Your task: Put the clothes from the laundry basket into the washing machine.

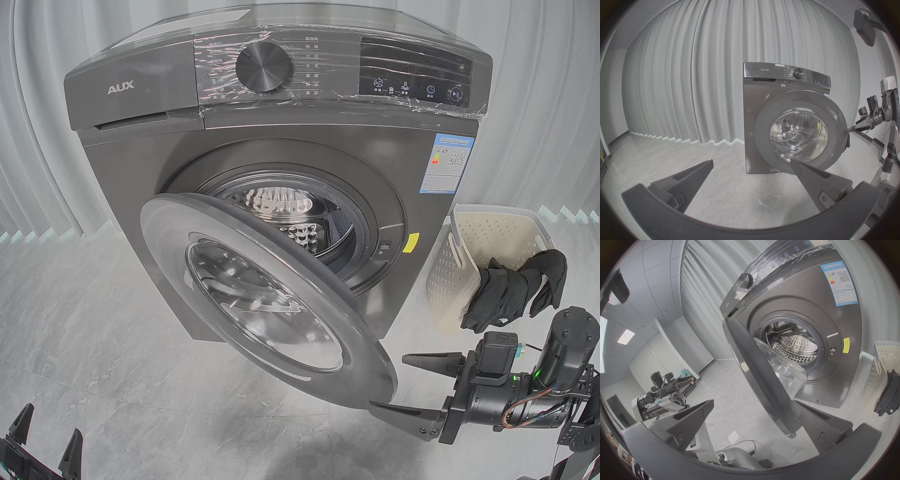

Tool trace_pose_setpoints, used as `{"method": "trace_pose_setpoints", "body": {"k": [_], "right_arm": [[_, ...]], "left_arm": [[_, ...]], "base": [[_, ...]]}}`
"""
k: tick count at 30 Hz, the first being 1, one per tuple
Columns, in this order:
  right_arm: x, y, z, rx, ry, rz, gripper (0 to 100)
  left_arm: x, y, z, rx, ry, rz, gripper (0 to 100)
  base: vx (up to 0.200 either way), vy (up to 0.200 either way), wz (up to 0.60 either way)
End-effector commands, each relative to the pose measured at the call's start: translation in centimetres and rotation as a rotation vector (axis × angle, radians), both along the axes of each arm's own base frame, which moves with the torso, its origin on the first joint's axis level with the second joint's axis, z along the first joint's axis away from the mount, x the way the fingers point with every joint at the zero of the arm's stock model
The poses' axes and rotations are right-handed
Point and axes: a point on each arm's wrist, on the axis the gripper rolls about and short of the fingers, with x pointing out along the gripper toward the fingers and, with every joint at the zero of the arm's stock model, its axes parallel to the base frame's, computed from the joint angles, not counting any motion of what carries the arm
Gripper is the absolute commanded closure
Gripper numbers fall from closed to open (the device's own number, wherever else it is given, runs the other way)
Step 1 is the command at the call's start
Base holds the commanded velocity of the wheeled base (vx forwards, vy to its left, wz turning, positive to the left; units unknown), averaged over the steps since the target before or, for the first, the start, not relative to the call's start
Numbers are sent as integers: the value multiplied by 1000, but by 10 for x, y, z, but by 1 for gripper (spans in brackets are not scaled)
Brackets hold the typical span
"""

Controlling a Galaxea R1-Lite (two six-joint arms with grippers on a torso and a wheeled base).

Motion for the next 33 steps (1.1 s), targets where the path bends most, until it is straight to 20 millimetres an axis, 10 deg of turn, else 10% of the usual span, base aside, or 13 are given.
{"method": "trace_pose_setpoints", "body": {"k": [1,11,22,33], "right_arm": [[2,-4,7,24,-31,-20,0],[25,10,-5,-20,3,-43,0],[4,25,-4,28,11,58,0],[5,7,31,192,-58,-8,0]], "left_arm": [[0,0,-5,0,0,0,0],[0,0,-4,0,-3,0,0],[0,0,-4,0,-3,0,0],[0,0,-5,0,-2,0,0]], "base": [[0,0,0],[-120,0,0],[0,0,0],[0,0,0]]}}
